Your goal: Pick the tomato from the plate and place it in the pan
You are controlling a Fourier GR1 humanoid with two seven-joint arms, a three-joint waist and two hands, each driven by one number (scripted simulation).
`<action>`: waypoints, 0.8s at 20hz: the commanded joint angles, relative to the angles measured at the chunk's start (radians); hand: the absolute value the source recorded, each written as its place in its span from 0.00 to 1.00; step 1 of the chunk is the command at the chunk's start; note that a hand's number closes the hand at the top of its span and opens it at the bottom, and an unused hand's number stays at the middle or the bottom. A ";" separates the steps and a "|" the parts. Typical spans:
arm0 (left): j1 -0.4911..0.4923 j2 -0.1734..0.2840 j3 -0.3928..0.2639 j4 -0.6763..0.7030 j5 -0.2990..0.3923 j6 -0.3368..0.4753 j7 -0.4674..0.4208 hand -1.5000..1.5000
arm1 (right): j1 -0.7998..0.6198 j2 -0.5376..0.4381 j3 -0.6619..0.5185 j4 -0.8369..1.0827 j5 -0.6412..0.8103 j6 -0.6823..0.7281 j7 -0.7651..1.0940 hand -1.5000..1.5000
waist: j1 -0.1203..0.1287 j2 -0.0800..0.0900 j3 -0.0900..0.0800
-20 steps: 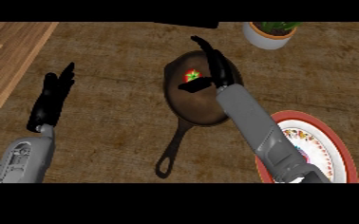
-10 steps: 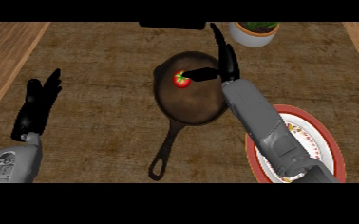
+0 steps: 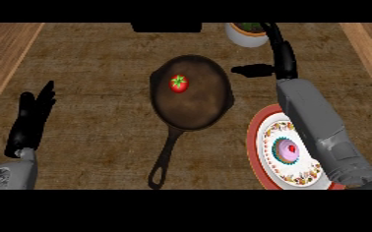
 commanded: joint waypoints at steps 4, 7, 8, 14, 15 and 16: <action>0.042 0.002 0.027 -0.003 0.022 -0.014 -0.024 0.50 | 0.139 -0.221 -0.035 -0.095 -0.035 0.270 -0.012 0.00 | -0.015 -0.004 0.000; -0.064 0.021 0.021 0.090 -0.022 0.008 -0.014 0.50 | 0.127 -0.272 -0.050 -0.051 -0.018 0.320 -0.023 0.00 | -0.011 0.003 0.000; -0.048 -0.002 0.013 0.037 -0.007 0.008 0.002 0.50 | 0.168 -0.282 -0.065 -0.036 -0.024 0.350 -0.079 0.00 | -0.006 0.002 0.000; 0.041 -0.009 0.002 -0.080 -0.004 -0.011 0.034 0.50 | 0.212 -0.390 -0.089 -0.077 -0.005 0.451 -0.104 0.00 | -0.002 -0.001 0.001; 0.036 -0.013 -0.004 -0.091 0.002 -0.021 0.059 0.50 | 0.183 -0.427 -0.108 -0.026 -0.013 0.499 -0.099 0.00 | 0.003 0.001 0.001; -0.045 0.010 0.024 0.003 0.000 -0.015 0.051 0.50 | 0.183 -0.407 -0.100 -0.119 -0.019 0.484 -0.006 0.00 | -0.010 -0.001 0.000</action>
